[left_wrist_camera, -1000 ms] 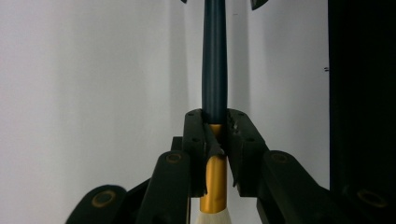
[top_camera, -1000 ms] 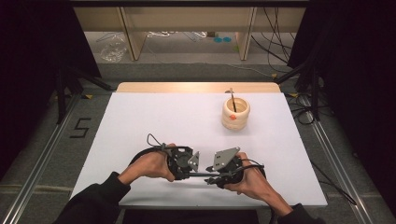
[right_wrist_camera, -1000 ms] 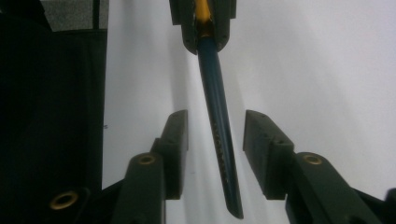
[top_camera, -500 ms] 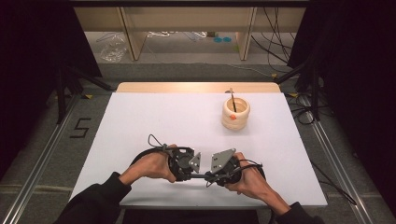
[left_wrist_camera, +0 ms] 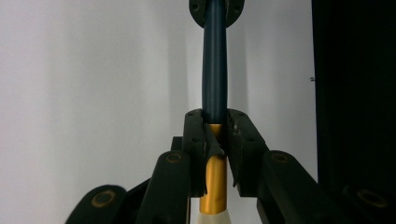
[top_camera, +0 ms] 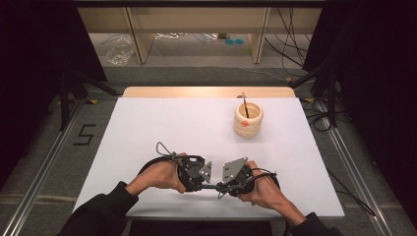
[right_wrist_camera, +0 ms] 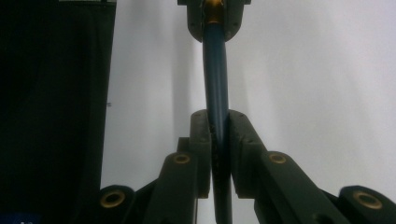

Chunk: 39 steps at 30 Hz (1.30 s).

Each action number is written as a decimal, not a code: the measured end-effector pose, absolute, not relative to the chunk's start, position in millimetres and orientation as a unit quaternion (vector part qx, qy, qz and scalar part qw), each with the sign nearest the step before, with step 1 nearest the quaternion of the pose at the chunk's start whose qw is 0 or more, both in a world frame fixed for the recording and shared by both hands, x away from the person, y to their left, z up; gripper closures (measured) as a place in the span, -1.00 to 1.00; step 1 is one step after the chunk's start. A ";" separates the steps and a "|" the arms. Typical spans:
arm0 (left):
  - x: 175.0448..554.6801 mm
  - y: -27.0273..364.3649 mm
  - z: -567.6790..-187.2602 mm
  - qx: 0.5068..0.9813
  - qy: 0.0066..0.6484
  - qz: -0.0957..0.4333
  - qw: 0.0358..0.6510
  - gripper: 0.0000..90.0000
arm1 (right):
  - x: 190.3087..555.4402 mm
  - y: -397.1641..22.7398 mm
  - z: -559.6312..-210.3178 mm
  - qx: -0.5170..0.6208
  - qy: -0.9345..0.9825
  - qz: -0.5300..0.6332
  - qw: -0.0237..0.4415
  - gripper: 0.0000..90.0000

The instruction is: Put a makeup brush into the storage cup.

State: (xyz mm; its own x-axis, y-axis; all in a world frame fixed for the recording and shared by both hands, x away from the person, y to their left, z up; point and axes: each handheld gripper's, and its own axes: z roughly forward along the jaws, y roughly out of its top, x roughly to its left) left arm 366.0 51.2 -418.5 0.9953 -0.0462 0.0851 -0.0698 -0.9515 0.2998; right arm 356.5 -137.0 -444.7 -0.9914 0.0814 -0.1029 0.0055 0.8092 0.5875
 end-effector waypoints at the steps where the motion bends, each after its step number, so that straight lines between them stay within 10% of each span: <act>1: 366.0 51.2 -418.5 0.987 -0.029 0.040 0.154 0.74 | 356.1 -137.0 -444.6 0.020 0.949 0.308 0.064 0.83; 39: 362.9 47.3 -415.9 0.983 -0.018 0.040 0.177 0.74 | 355.6 -133.8 -442.0 0.025 0.943 0.326 0.060 0.79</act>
